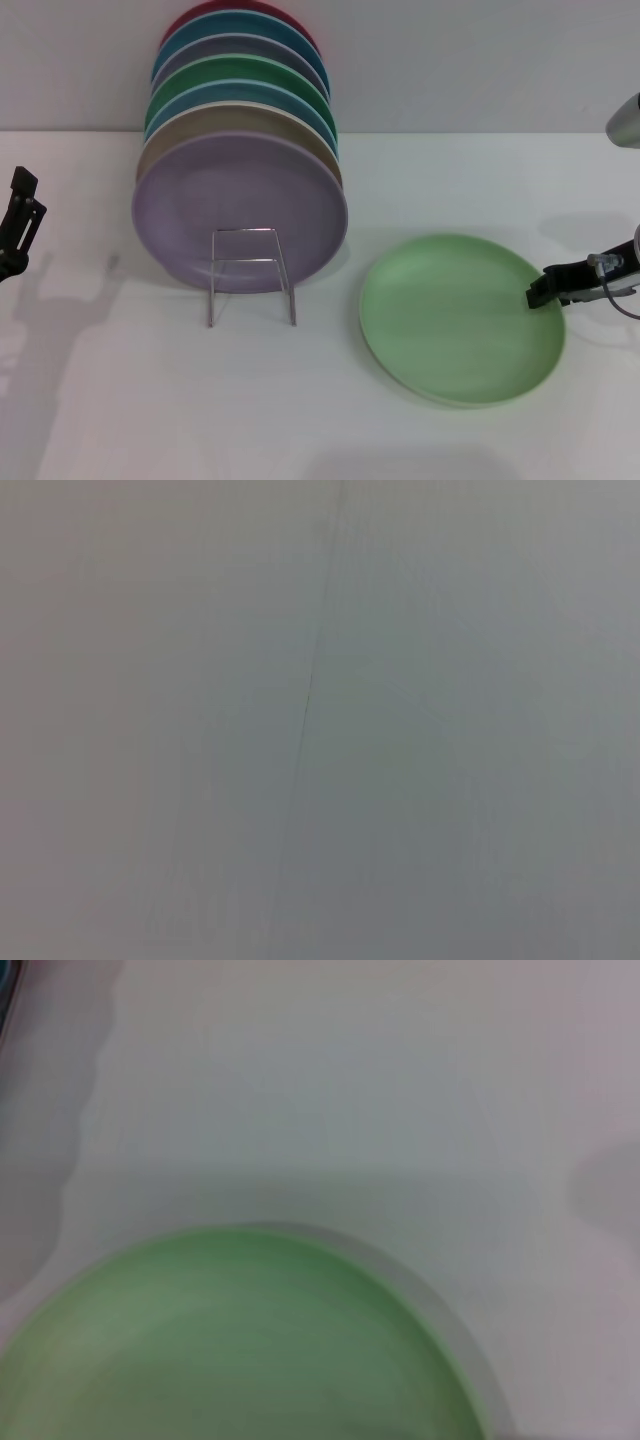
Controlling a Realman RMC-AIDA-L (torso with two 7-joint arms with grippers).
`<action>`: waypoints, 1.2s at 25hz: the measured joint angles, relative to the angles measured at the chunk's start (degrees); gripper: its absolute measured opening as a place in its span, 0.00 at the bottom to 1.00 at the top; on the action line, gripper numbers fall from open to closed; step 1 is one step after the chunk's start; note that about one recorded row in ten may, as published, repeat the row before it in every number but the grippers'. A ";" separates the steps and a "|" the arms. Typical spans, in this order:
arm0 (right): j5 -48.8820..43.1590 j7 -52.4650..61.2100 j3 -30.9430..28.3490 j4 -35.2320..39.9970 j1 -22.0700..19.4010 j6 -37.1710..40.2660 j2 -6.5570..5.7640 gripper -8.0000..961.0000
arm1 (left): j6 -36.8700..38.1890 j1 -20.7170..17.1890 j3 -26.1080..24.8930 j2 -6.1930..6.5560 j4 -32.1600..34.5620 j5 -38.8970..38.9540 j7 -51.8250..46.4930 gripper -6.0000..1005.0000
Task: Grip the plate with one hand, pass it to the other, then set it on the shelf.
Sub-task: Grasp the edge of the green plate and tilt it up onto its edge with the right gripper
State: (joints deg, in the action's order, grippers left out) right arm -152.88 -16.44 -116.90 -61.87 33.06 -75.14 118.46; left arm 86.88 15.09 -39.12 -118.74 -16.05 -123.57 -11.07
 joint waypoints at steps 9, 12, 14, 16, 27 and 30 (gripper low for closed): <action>-0.96 -0.20 0.10 0.70 0.50 0.00 -0.14 0.29 | 0.14 -0.30 0.01 0.00 -0.21 0.00 0.00 0.83; -1.04 -0.55 0.10 1.10 0.72 0.07 -0.15 0.28 | 0.14 -0.31 0.01 0.00 -0.24 0.00 0.00 0.83; -1.07 -0.74 0.09 1.40 0.78 0.27 -0.16 0.27 | 0.14 -0.32 0.01 0.00 -0.24 0.00 0.00 0.83; -1.12 -0.79 0.10 1.56 0.79 0.42 -0.19 0.26 | 0.14 -0.32 0.01 0.00 -0.23 0.00 0.00 0.83; -1.19 -2.26 0.09 1.91 0.88 0.68 -0.24 0.16 | 0.30 -0.30 0.01 0.09 0.03 0.00 0.00 0.83; -1.19 -2.65 0.09 2.00 0.93 0.73 -0.22 0.15 | 0.31 -0.36 0.01 0.09 0.00 0.00 0.00 0.83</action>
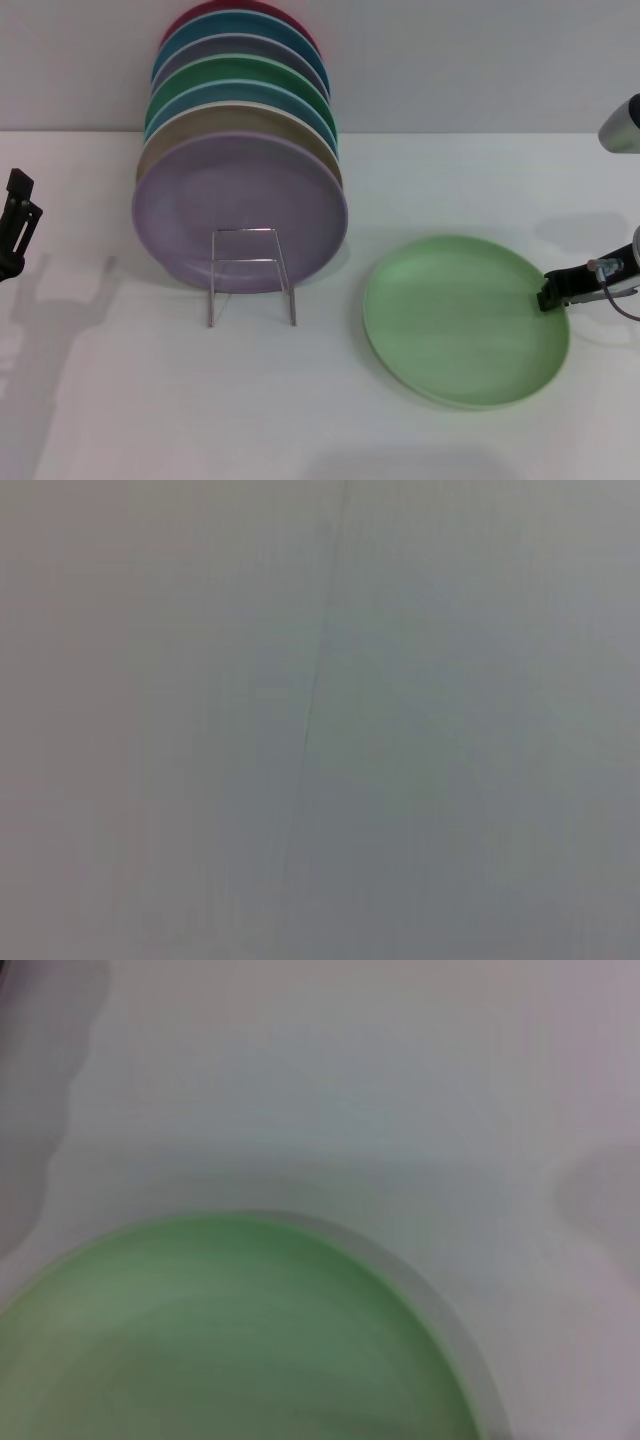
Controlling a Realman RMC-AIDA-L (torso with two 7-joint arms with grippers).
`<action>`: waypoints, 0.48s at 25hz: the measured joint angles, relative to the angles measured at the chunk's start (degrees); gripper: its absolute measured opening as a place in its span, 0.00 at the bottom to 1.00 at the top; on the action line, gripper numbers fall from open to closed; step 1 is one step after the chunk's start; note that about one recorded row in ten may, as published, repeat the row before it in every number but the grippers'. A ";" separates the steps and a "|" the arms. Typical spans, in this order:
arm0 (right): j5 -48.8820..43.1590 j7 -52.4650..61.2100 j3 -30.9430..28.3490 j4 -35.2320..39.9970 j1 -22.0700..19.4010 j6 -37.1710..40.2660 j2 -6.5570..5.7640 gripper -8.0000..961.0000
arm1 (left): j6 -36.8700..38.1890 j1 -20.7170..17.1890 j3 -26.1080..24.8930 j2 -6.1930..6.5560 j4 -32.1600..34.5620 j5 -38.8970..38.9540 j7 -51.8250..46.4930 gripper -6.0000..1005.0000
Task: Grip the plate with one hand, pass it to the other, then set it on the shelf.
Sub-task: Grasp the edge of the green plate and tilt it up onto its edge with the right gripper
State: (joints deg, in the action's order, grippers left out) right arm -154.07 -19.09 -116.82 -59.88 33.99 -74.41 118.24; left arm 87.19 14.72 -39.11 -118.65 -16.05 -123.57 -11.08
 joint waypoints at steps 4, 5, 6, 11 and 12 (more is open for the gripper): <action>0.00 -0.28 0.00 0.05 0.02 0.02 0.03 0.07 | 0.23 -0.04 0.00 0.00 -0.04 0.00 0.00 0.83; 0.00 -0.32 0.01 0.07 0.02 0.02 0.03 0.07 | 0.38 -0.05 0.00 -0.02 -0.01 0.00 0.00 0.83; 0.00 -0.41 0.01 0.10 0.02 0.02 0.03 0.07 | 0.54 -0.05 0.00 -0.03 0.03 0.00 0.00 0.83; 0.00 -1.22 -0.15 0.11 -0.01 0.48 0.11 0.07 | 0.80 -0.15 0.00 -0.09 0.09 0.00 0.00 0.83; 0.00 -1.26 -0.09 0.12 -0.01 0.60 0.13 0.07 | 0.85 -0.19 0.00 -0.09 0.06 0.00 0.00 0.83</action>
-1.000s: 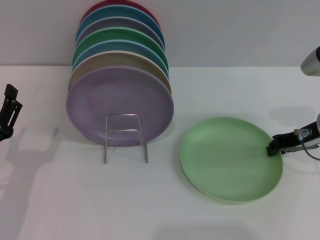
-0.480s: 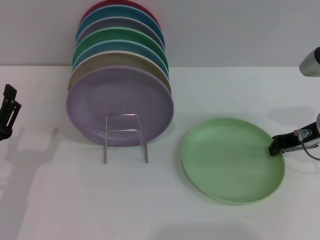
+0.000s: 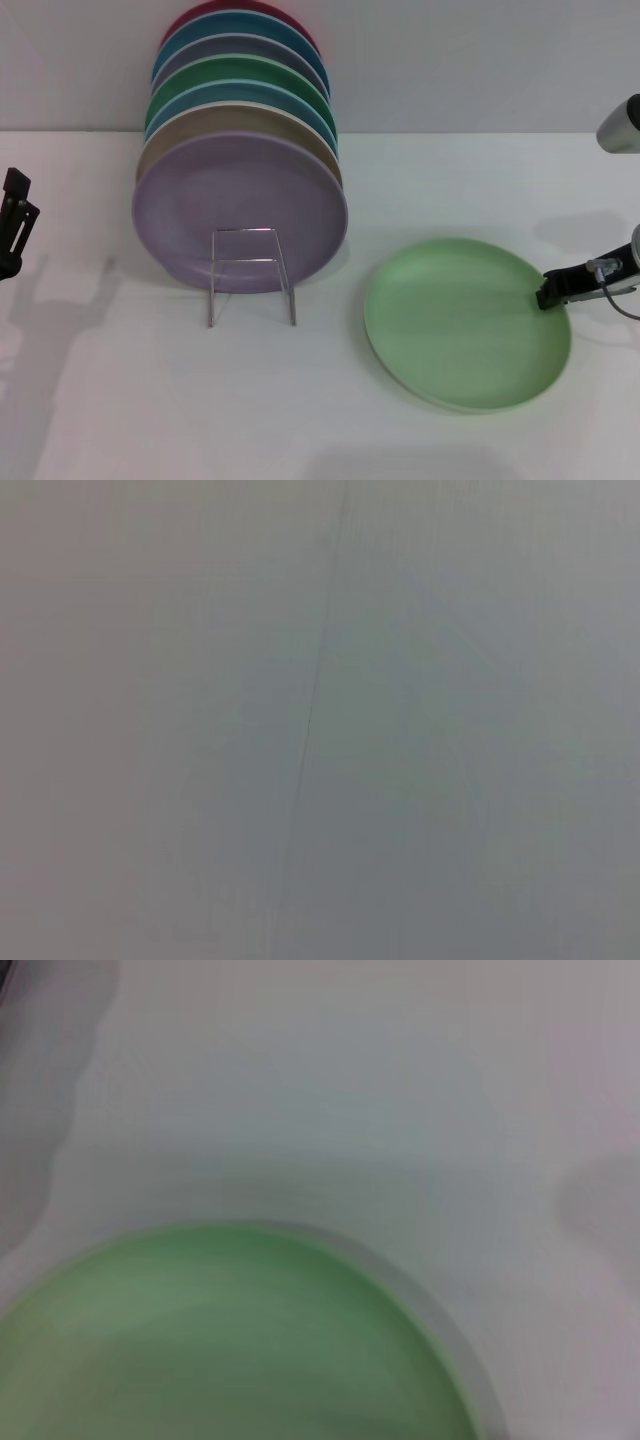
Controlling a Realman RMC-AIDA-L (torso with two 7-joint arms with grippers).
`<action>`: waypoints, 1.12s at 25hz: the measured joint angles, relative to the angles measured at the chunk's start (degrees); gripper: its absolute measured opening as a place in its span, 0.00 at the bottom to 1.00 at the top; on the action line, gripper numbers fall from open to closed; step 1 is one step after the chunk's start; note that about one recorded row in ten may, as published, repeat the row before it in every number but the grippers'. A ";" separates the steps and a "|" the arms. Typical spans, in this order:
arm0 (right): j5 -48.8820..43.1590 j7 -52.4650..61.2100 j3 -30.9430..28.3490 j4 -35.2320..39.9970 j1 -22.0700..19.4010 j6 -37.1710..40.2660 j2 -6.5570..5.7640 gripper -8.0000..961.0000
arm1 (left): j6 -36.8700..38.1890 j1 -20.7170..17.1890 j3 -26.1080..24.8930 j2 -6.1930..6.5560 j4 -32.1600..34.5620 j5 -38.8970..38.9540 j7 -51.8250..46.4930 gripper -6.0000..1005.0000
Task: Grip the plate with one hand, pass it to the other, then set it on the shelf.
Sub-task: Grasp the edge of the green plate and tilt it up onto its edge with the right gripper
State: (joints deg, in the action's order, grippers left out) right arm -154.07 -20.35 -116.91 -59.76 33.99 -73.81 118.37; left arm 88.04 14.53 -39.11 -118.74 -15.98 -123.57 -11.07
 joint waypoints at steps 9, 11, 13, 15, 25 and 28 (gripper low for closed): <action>0.23 -0.38 0.12 -0.66 0.13 -0.15 0.03 0.06 | 0.17 -0.05 0.00 -0.09 0.07 0.00 0.00 0.82; 0.28 -0.53 0.12 -1.56 0.02 -0.23 0.05 0.06 | 0.23 -0.04 0.00 -0.07 0.08 0.00 0.00 0.82; 0.28 -0.86 0.11 -3.23 -0.35 -0.32 0.12 0.06 | 0.34 -0.03 0.00 -0.05 0.11 0.00 0.00 0.82; 0.26 -1.48 -0.03 -4.78 -0.79 -0.41 0.19 0.05 | 0.38 -0.03 0.00 -0.03 0.15 0.00 0.00 0.82; 0.33 -5.51 -0.17 -13.96 -3.63 0.36 0.33 0.03 | 0.51 -0.03 0.00 0.00 -0.09 0.00 0.00 0.82; 0.38 -6.38 0.04 -17.96 -5.01 1.22 0.45 0.03 | 0.54 -0.03 0.01 0.00 -0.23 0.00 0.00 0.82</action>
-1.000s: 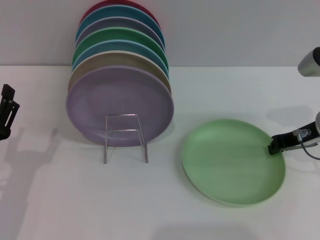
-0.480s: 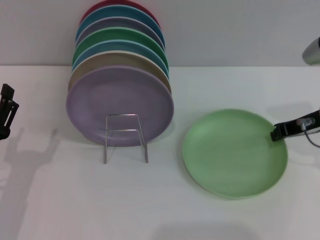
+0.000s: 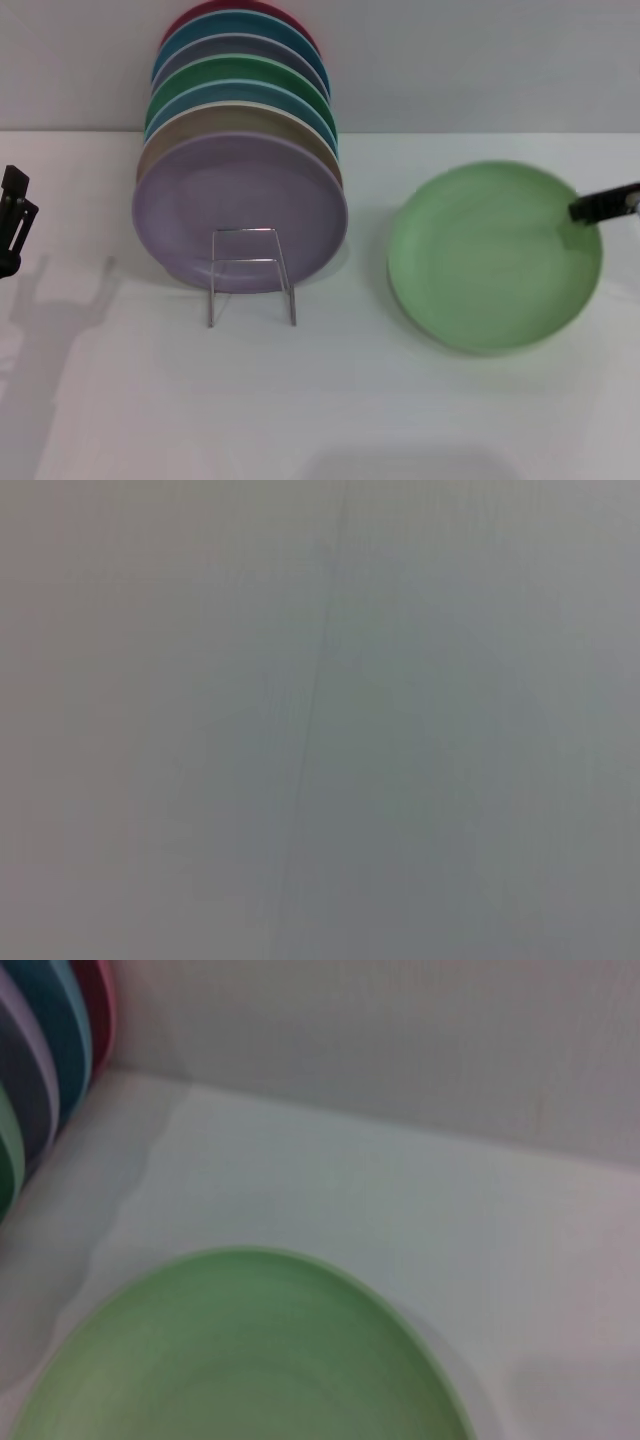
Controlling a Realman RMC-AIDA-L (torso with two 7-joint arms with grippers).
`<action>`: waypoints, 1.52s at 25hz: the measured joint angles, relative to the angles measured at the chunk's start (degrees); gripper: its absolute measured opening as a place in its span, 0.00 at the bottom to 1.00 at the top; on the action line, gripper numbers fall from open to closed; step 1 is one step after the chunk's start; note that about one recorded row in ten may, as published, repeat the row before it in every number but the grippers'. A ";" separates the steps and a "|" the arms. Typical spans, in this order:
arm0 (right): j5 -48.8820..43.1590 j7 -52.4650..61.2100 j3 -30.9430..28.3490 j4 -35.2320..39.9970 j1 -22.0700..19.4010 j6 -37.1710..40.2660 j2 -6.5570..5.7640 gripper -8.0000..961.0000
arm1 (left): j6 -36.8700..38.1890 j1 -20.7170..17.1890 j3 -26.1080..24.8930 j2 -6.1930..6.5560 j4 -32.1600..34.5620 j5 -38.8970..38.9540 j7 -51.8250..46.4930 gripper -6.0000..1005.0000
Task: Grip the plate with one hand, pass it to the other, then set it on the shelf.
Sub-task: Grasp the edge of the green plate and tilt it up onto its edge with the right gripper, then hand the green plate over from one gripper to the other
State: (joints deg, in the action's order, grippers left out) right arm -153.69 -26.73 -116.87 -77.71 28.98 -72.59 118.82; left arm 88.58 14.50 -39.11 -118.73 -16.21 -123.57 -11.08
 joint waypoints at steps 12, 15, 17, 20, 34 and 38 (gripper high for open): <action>0.10 -1.24 6.00 -6.54 -5.22 11.04 0.17 0.03 | 0.01 0.01 0.00 0.00 -0.05 0.00 0.15 0.82; -0.05 -1.24 7.85 -6.70 -5.83 13.92 0.23 0.03 | 0.01 0.07 0.00 0.00 -0.03 0.00 0.16 0.82; -0.12 -1.24 8.91 -6.74 -6.15 15.66 0.25 0.03 | 0.01 0.07 0.00 0.03 -0.04 0.00 0.16 0.82; -0.29 -1.23 10.18 -6.92 -6.59 18.27 0.26 0.03 | 0.01 0.07 0.00 0.05 -0.05 0.00 0.17 0.82; -7.46 -1.08 21.62 -8.77 -13.12 35.21 0.27 0.03 | 0.01 -0.01 -0.01 0.09 -0.03 -0.08 0.02 0.82; -7.74 -1.12 24.17 -8.69 -15.85 42.11 0.28 0.03 | 0.03 -0.01 -0.01 0.01 -0.13 -0.09 0.01 0.81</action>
State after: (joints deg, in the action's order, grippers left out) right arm -161.43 -27.85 -92.70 -86.41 13.13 -30.48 119.10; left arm 88.61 14.50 -39.11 -118.73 -16.34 -123.67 -11.07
